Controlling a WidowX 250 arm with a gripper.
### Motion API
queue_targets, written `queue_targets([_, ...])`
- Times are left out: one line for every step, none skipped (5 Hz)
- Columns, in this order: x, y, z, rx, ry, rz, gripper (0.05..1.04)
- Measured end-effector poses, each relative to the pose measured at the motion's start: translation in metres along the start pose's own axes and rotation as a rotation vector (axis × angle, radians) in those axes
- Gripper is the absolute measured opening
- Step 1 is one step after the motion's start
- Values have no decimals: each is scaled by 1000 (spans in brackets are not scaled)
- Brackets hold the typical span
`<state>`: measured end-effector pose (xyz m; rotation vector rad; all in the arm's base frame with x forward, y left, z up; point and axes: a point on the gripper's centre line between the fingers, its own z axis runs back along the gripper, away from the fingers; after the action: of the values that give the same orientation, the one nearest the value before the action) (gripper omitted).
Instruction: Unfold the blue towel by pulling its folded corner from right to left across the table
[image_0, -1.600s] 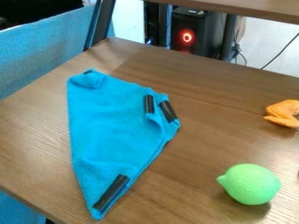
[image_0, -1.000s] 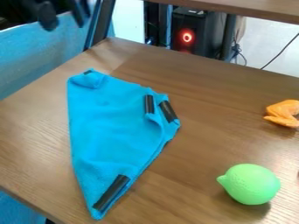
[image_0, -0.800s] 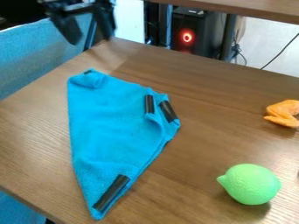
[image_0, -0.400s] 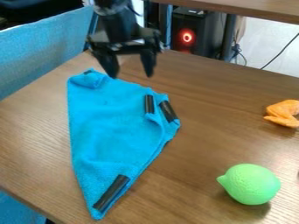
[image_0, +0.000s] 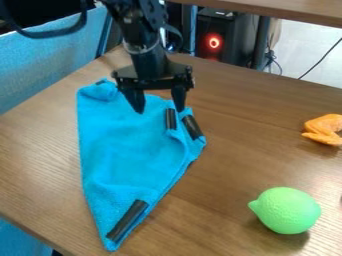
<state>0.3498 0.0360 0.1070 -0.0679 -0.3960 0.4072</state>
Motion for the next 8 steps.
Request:
queue_targets([3,7,-2,-4,-3,3,999])
queue_targets([4,9,-2,-12,-7,9,999])
queue_targets([3,9,-7,-4,1,10,999])
queue_targets([-4,0,-15,-5,30,-4,998])
queue_targets([-5,-4,-16,-6,31,-5,943])
queue_targets([-5,-7,-21,-2,40,-5,825])
queue_targets([-5,-6,-24,2,39,-3,526])
queue_targets([-5,-8,-26,6,33,-13,255])
